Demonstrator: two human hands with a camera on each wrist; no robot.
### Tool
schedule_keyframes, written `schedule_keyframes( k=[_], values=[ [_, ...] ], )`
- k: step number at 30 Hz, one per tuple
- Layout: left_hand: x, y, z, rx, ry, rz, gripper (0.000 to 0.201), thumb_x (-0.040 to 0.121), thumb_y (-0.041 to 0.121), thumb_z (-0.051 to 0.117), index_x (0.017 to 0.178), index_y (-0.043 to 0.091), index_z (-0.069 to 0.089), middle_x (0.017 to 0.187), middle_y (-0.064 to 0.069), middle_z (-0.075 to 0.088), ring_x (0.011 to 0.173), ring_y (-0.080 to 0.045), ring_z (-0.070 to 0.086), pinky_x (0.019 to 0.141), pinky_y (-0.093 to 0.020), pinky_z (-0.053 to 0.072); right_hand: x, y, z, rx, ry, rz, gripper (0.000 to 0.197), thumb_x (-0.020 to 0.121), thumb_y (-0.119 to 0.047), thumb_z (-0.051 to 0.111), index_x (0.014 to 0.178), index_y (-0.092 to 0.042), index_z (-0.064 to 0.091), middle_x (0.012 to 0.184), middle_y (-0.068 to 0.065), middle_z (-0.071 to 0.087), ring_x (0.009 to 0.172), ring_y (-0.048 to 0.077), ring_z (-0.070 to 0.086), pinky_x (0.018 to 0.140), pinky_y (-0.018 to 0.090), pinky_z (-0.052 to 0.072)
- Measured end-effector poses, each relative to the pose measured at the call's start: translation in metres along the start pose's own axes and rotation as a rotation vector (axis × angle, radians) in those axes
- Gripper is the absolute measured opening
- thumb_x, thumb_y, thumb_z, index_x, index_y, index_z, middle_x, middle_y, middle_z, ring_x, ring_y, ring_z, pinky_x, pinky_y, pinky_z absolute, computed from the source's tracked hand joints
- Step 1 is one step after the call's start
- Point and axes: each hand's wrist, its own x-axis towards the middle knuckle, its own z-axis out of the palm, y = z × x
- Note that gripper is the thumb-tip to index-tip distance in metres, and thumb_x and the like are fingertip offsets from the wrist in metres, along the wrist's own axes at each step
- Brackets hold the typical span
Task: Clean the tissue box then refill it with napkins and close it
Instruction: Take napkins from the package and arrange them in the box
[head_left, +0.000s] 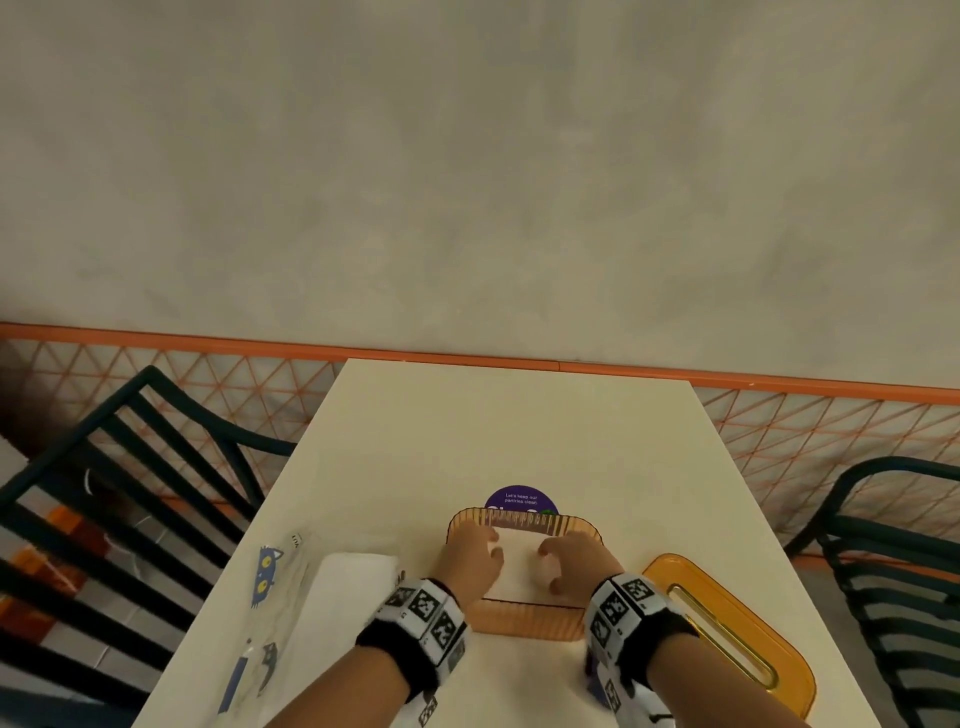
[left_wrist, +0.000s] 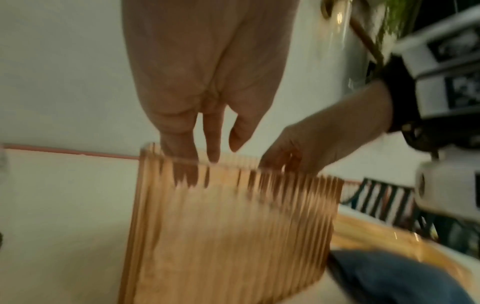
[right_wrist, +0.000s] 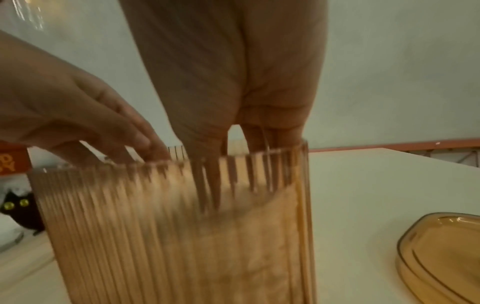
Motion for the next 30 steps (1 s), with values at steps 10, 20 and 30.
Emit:
schedule_keyframes(
  k=[10, 20, 30],
  values=[
    [-0.055, -0.106, -0.046, 0.012, 0.262, -0.439, 0.016, 0.089, 0.009, 0.049, 0.105, 0.008, 0.049, 0.117, -0.015, 0.053, 0.105, -0.032, 0.054, 0.088, -0.037, 0.046, -0.019, 0.033, -0.002, 0.32, 0.149, 0.258, 0.05, 0.095, -0.016, 0.042, 0.142, -0.012, 0.026, 0.137, 0.015, 0.042, 0.115, 0.031, 0.054, 0.091, 0.037, 0.049],
    [-0.067, -0.099, -0.002, 0.387, 0.104, -0.543, 0.053, 0.089, 0.043, 0.054, 0.13, 0.014, 0.036, 0.141, -0.003, 0.025, 0.129, -0.024, 0.029, 0.093, -0.037, 0.046, -0.015, 0.022, 0.017, 0.373, 0.075, 0.341, 0.03, 0.099, -0.013, 0.029, 0.127, -0.006, 0.028, 0.088, 0.01, 0.053, 0.079, 0.024, 0.058, 0.076, 0.035, 0.053],
    [-0.066, -0.099, 0.006, 0.49, 0.157, -0.52, 0.034, 0.094, 0.018, 0.05, 0.126, 0.013, 0.04, 0.133, -0.006, 0.036, 0.121, -0.022, 0.04, 0.089, -0.028, 0.051, -0.011, 0.025, 0.021, 0.345, 0.075, 0.346, 0.03, 0.099, -0.014, 0.03, 0.127, -0.006, 0.028, 0.093, 0.011, 0.059, 0.078, 0.022, 0.057, 0.067, 0.03, 0.05]
  ],
)
